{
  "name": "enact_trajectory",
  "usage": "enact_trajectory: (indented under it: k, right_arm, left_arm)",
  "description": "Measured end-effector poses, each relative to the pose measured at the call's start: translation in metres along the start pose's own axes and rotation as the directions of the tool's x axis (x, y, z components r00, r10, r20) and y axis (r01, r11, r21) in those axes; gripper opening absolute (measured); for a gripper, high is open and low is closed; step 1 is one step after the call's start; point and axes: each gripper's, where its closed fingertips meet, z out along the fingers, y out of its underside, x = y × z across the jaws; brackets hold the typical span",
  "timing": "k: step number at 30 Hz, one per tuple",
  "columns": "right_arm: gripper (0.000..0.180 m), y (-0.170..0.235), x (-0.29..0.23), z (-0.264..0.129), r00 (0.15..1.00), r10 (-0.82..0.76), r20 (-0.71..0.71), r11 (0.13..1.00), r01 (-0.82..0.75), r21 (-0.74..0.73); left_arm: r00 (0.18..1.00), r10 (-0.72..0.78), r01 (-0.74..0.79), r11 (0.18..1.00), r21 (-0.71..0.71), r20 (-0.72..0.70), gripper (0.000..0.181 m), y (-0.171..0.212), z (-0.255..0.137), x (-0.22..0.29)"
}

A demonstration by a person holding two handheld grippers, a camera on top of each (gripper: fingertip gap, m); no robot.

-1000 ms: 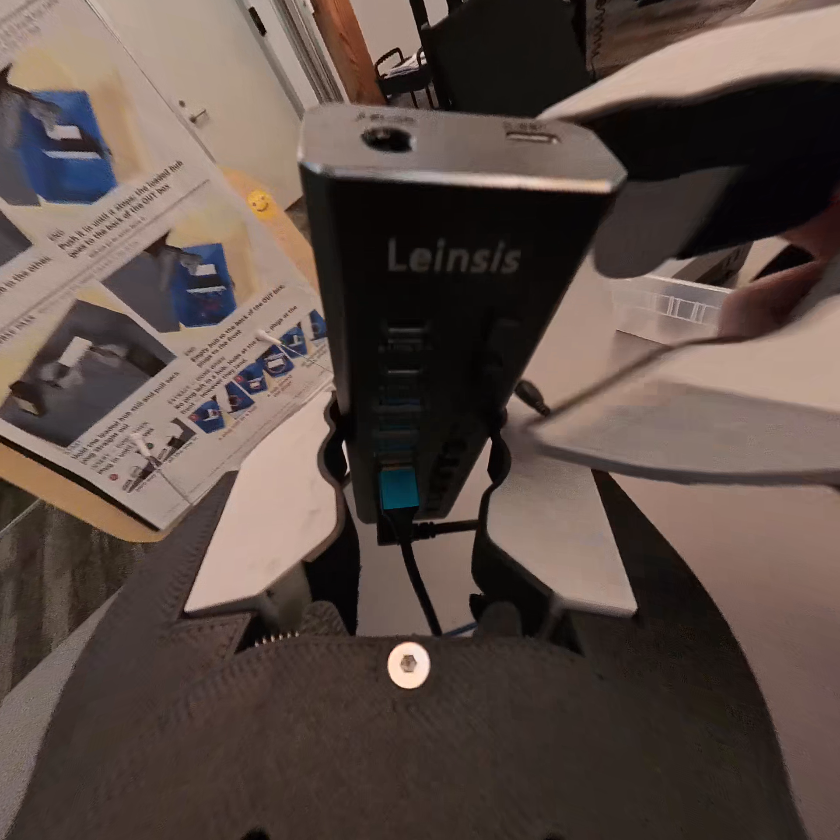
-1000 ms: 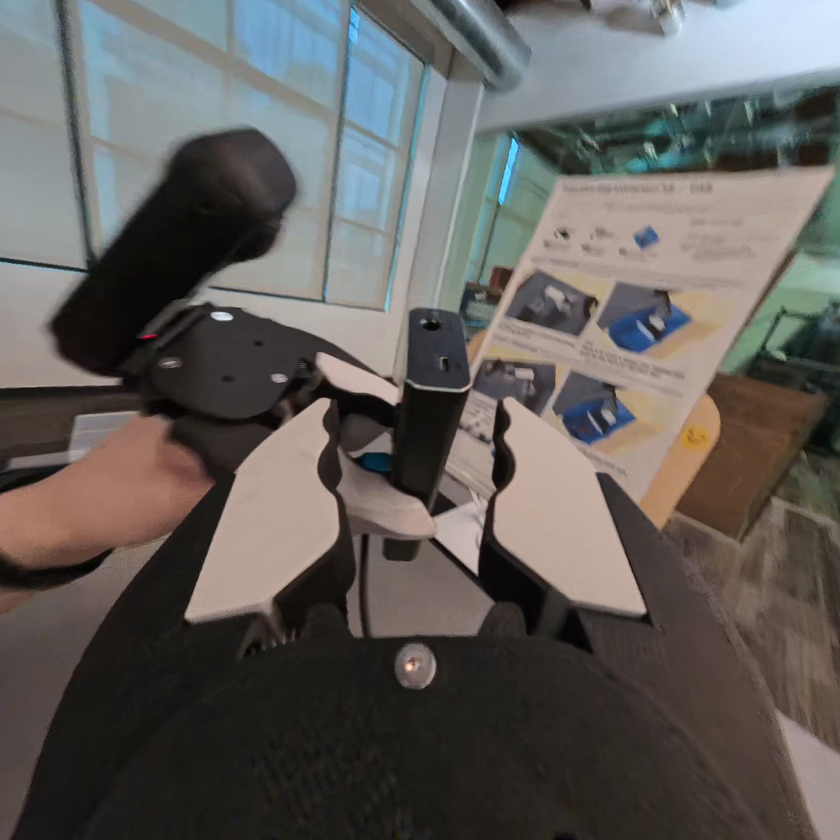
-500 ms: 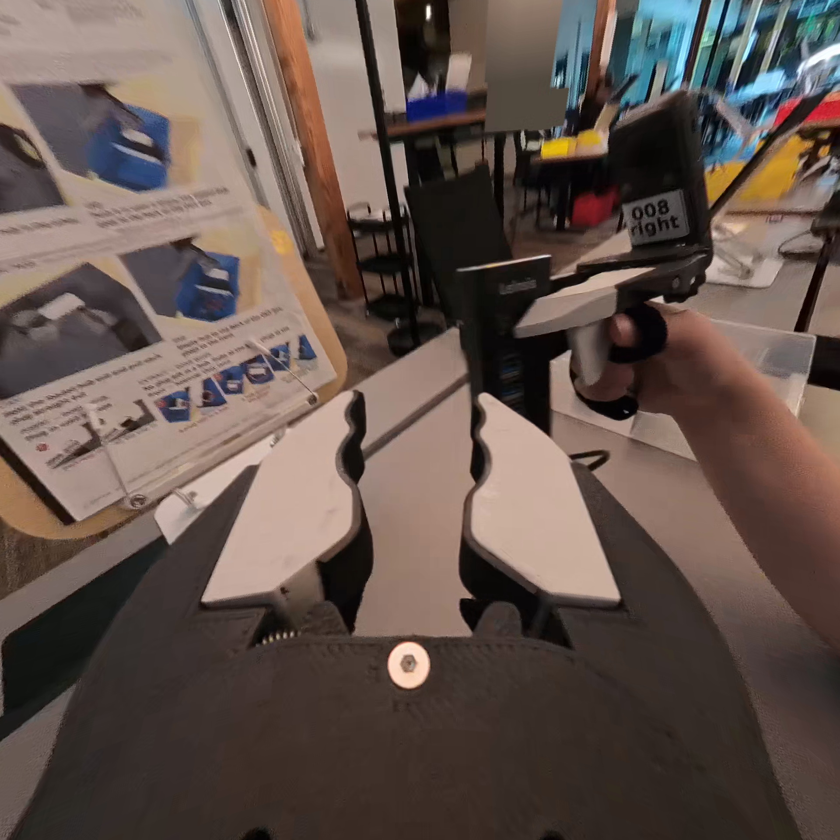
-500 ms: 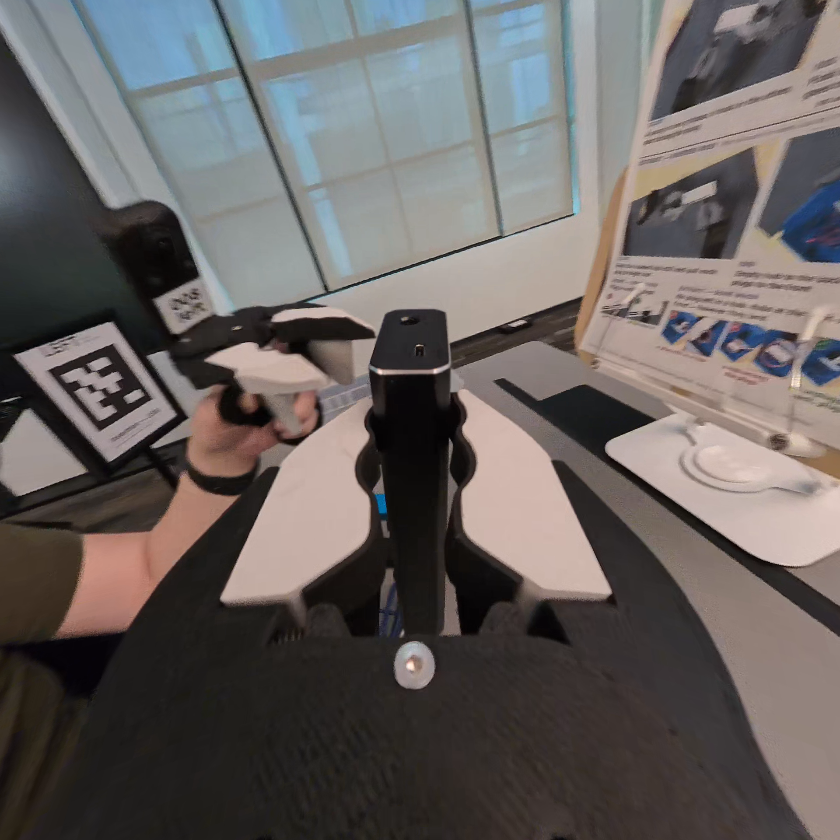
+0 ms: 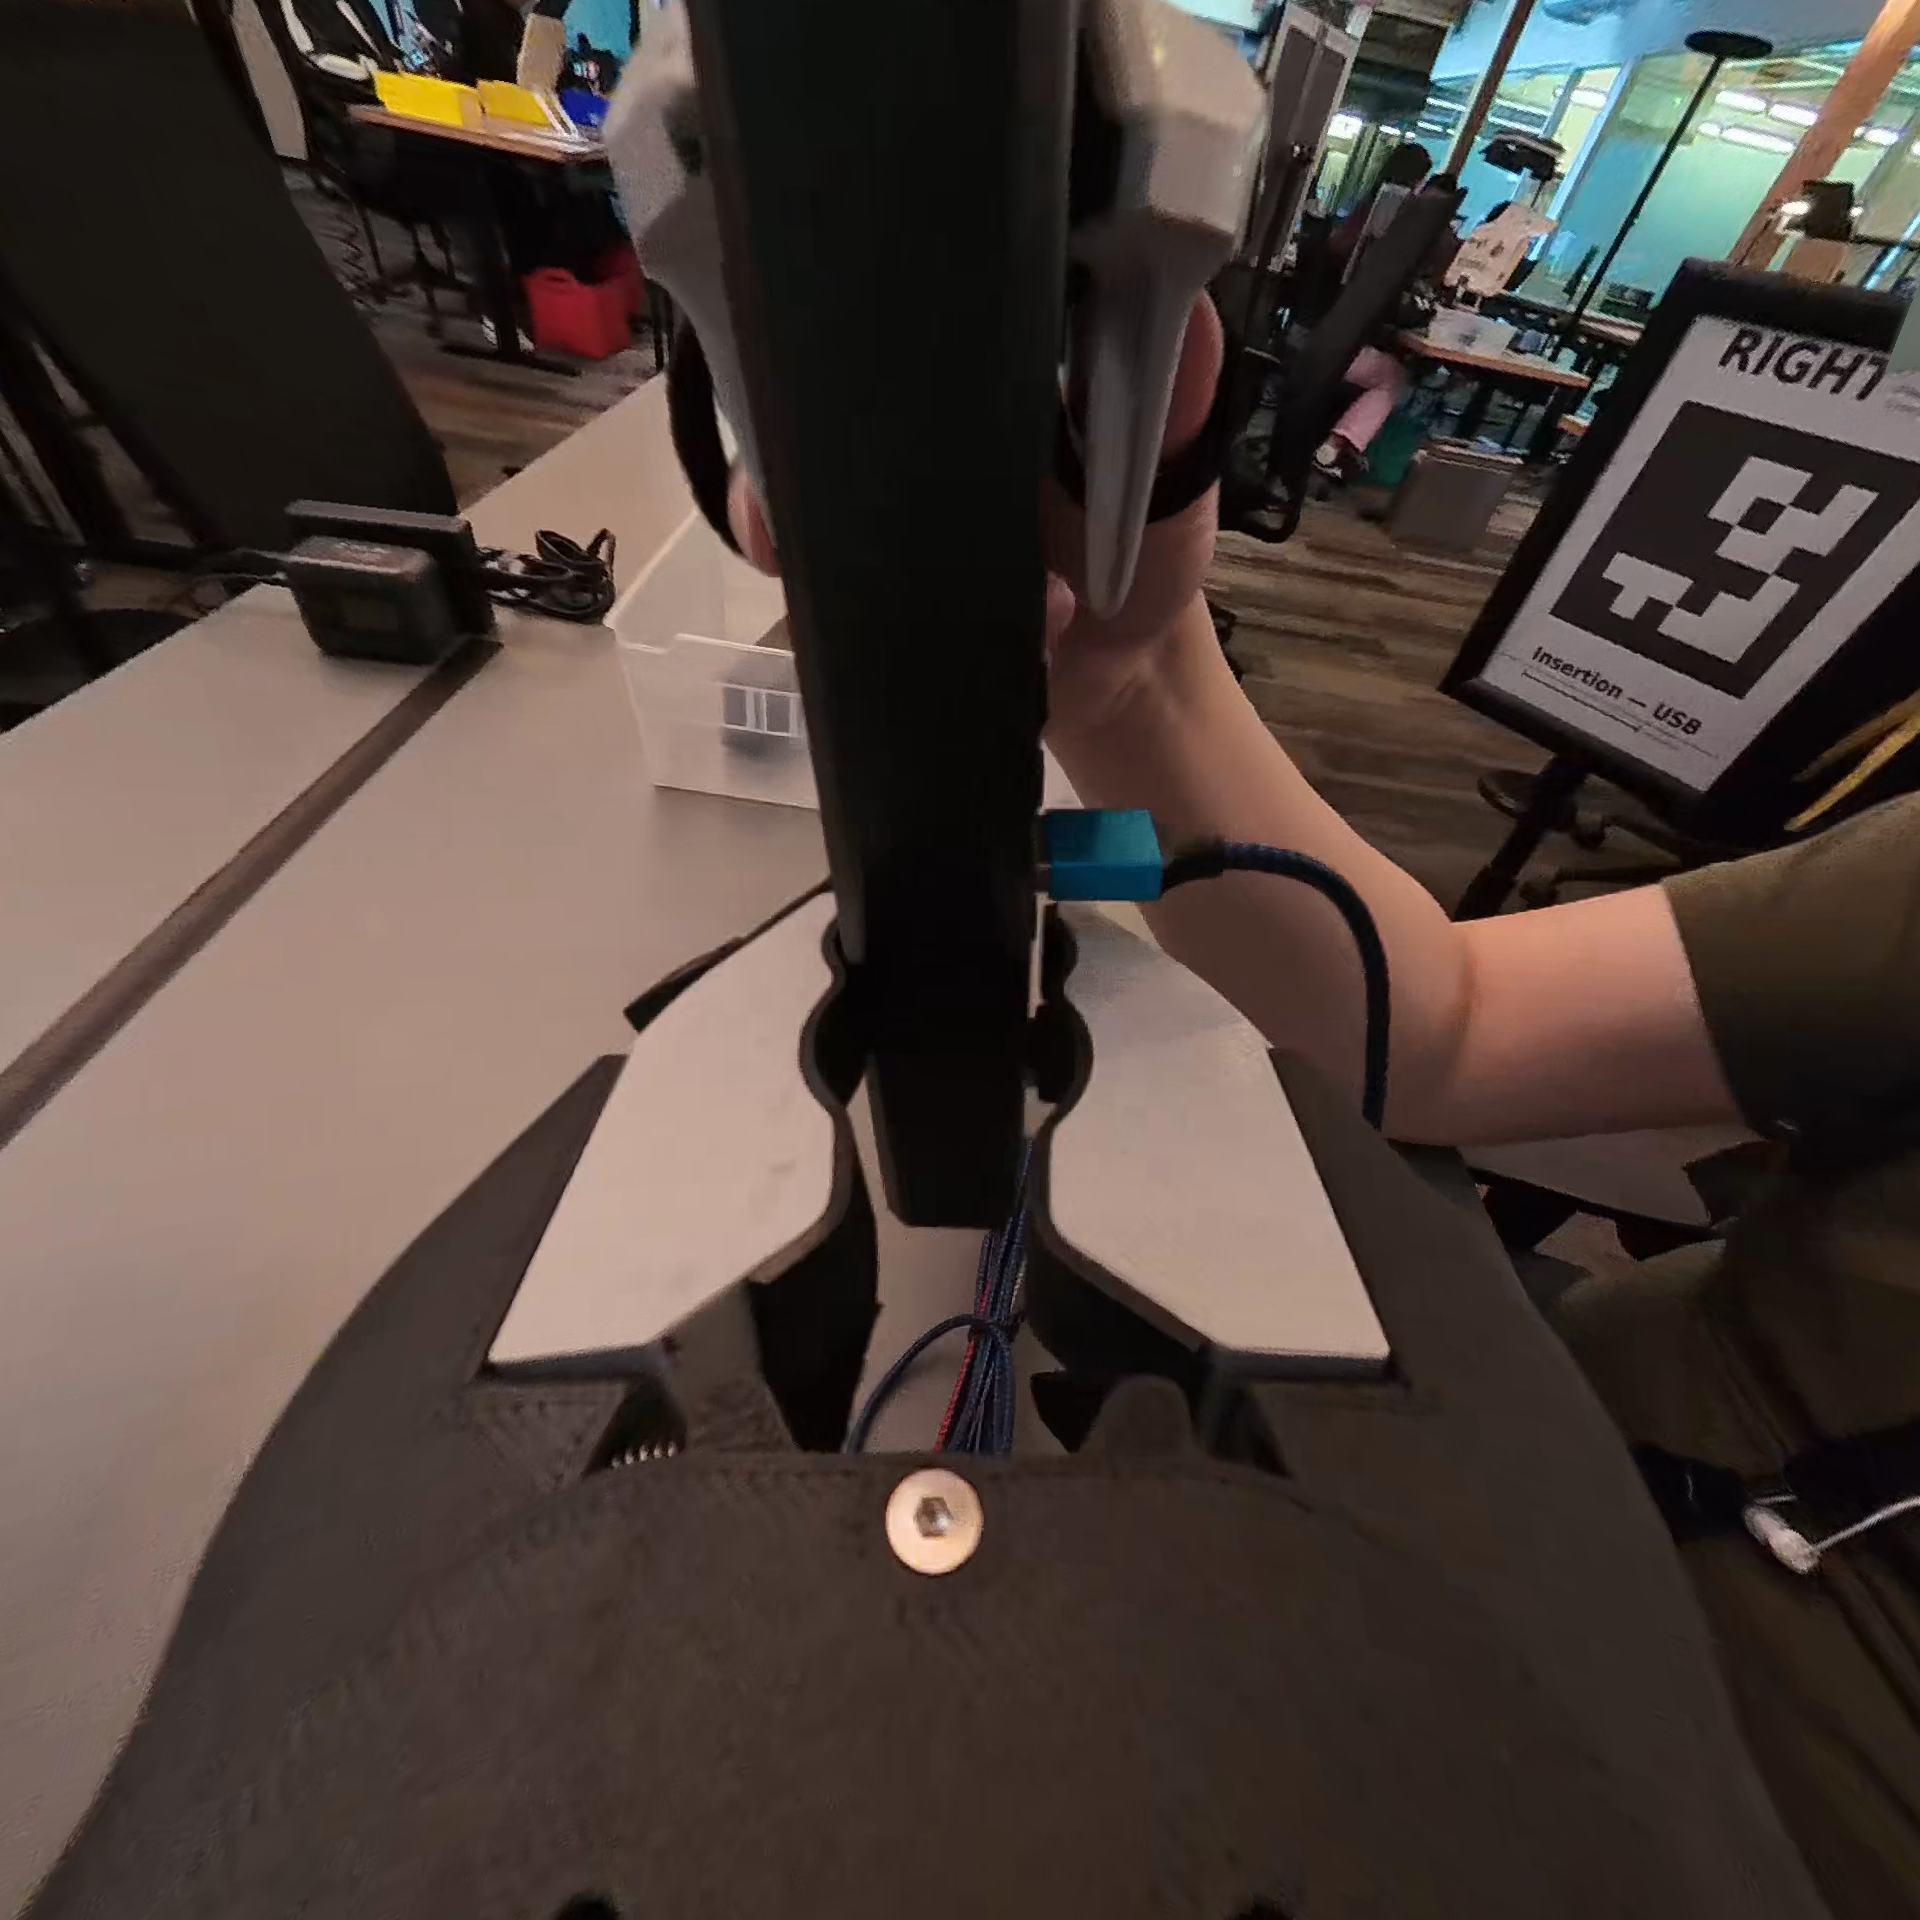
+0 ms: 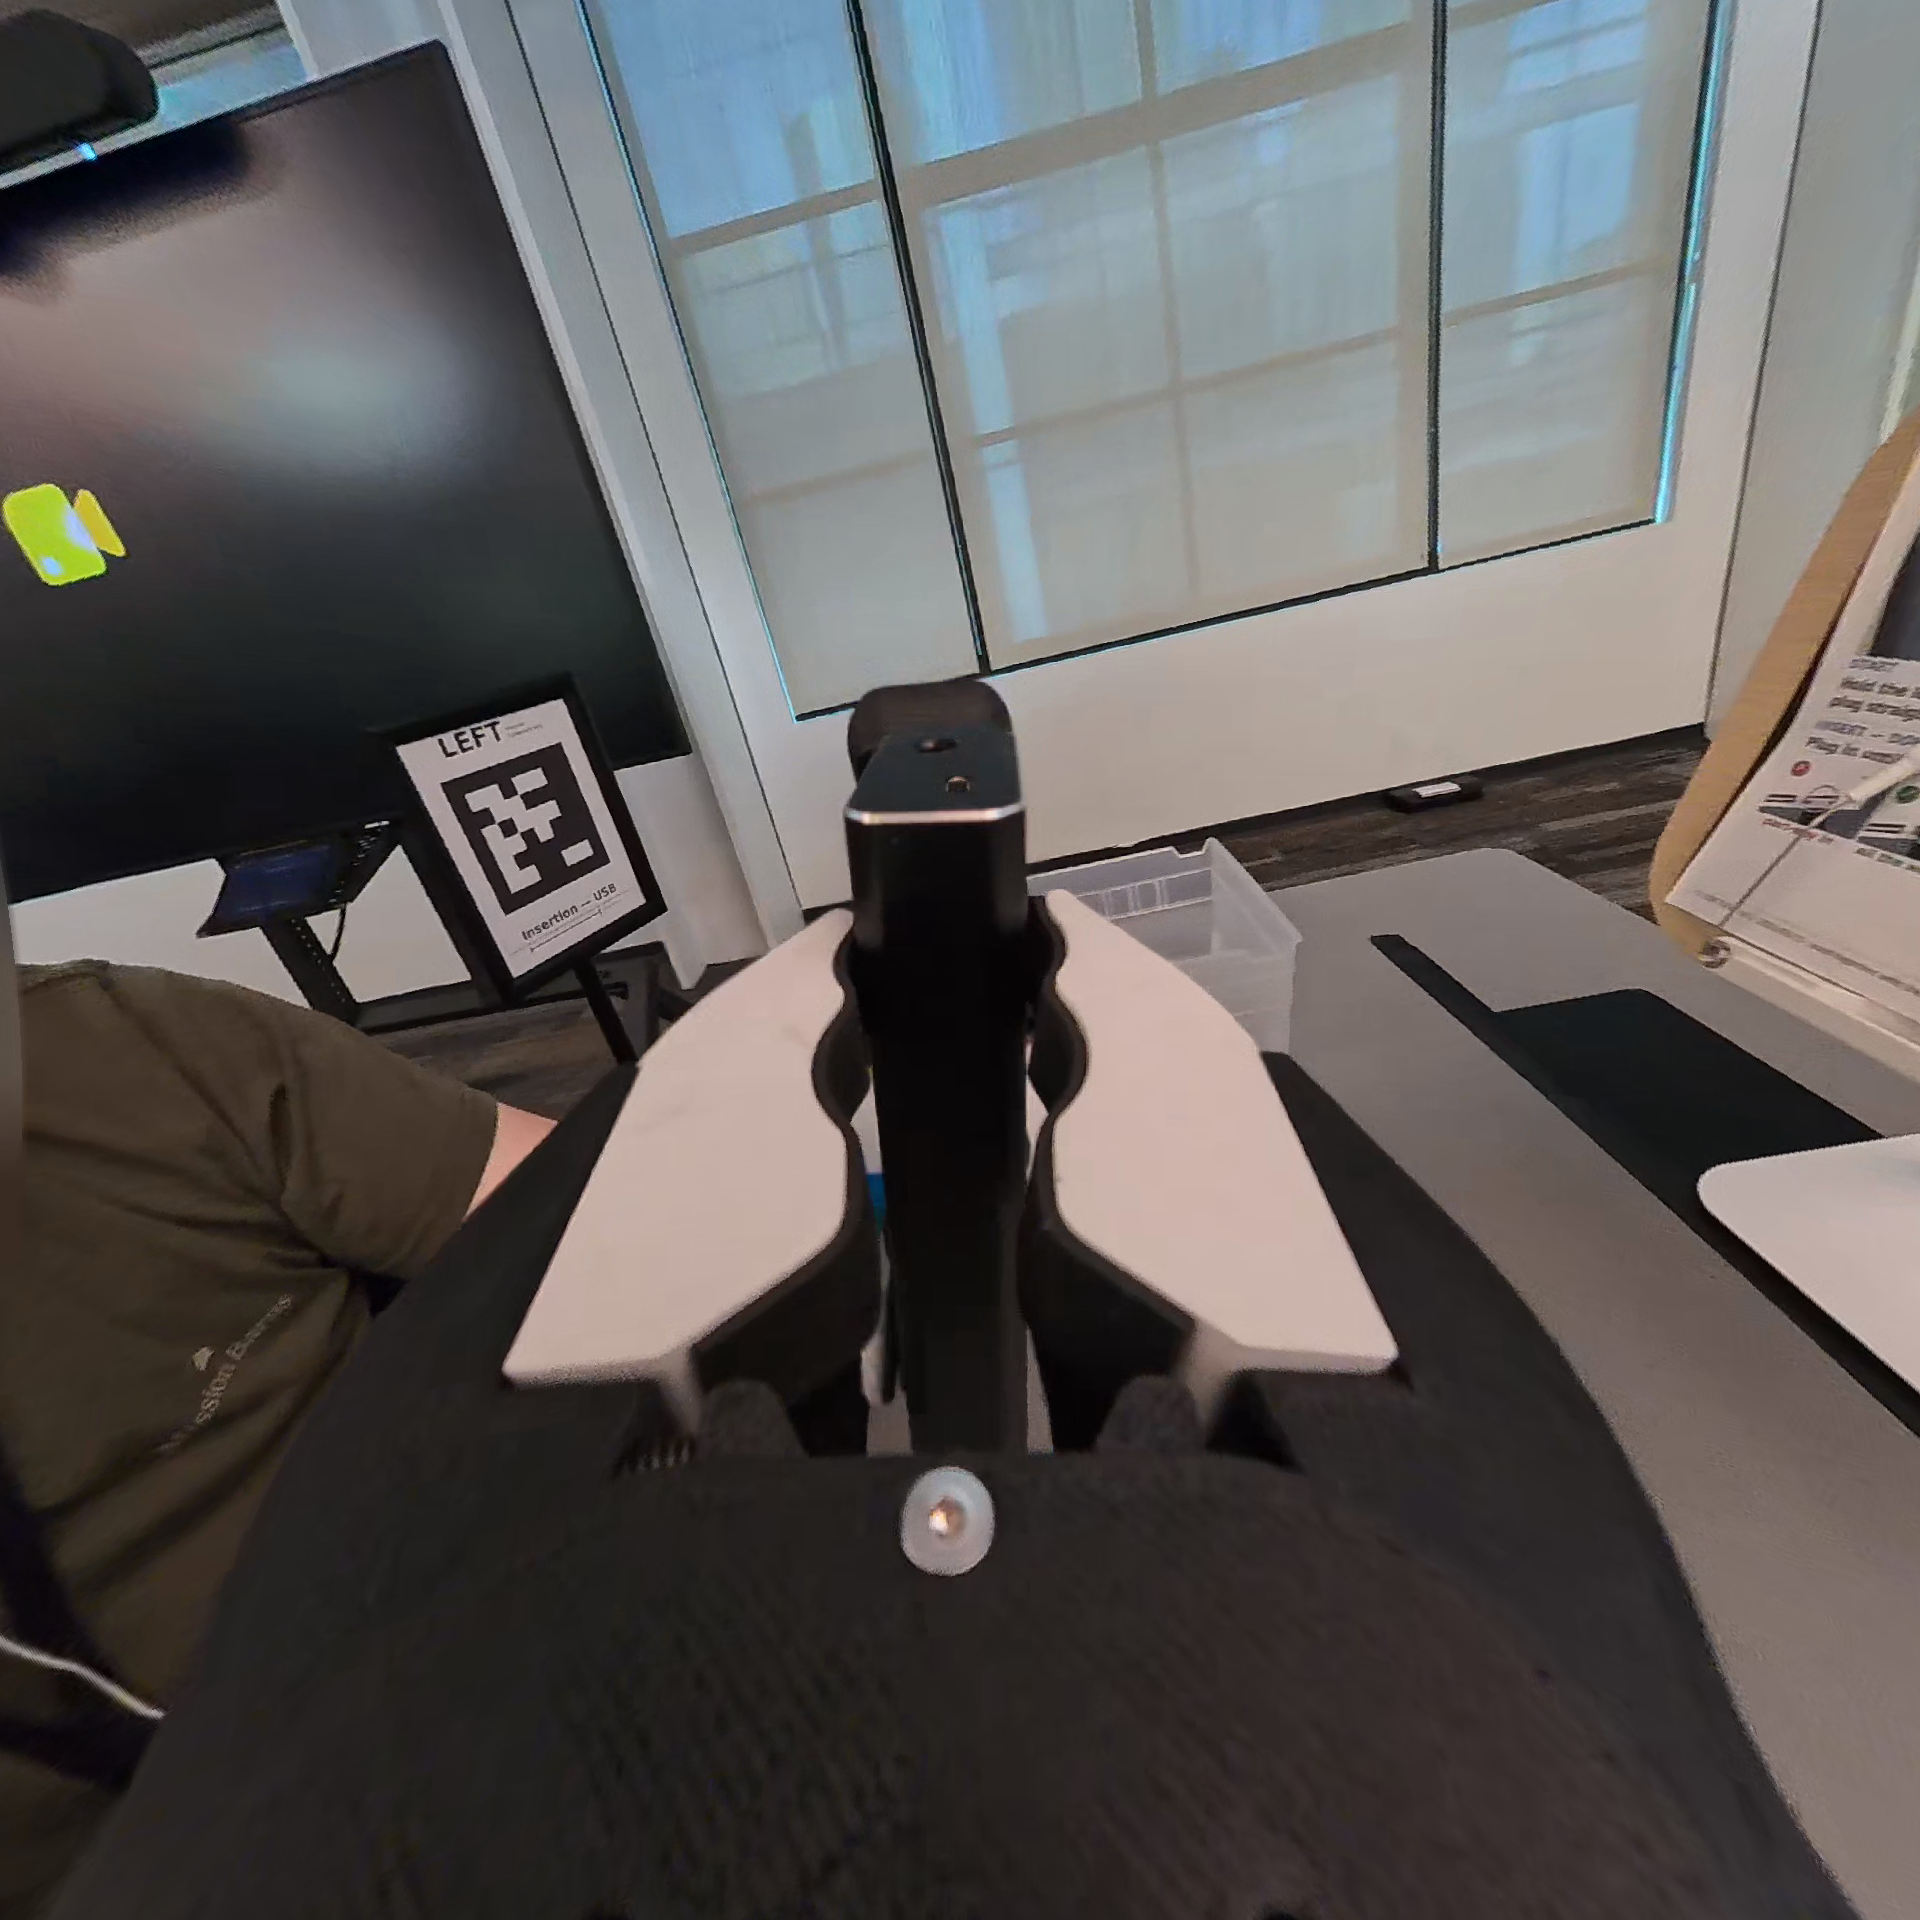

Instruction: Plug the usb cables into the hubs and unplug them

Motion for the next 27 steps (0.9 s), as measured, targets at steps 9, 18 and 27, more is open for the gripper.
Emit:
enact_trajectory:
  k: [9, 18, 27]
  right_arm:
    - [0.028, -0.005, -0.004, 0.002, 0.998, -0.057, -0.004, 0.998, 0.057, 0.041]
    - [0.028, -0.015, -0.009, 0.006, 0.995, -0.095, -0.007, 0.99, 0.095, 0.1]
    - [0.04, -0.048, 0.015, -0.002, 0.634, -0.341, -0.694, 0.886, 0.463, -0.013]
  left_arm:
    - [0.998, 0.048, -0.05, 0.998, 0.037, 0.039, 0.026, -0.004, 0.002, 0.0]
    - [0.988, 0.087, -0.095, 0.993, 0.062, 0.128, 0.027, -0.012, 0.0, -0.006]
    - [0.775, 0.004, -0.157, 0.97, 0.185, 0.632, 0.026, -0.027, -0.071, -0.082]
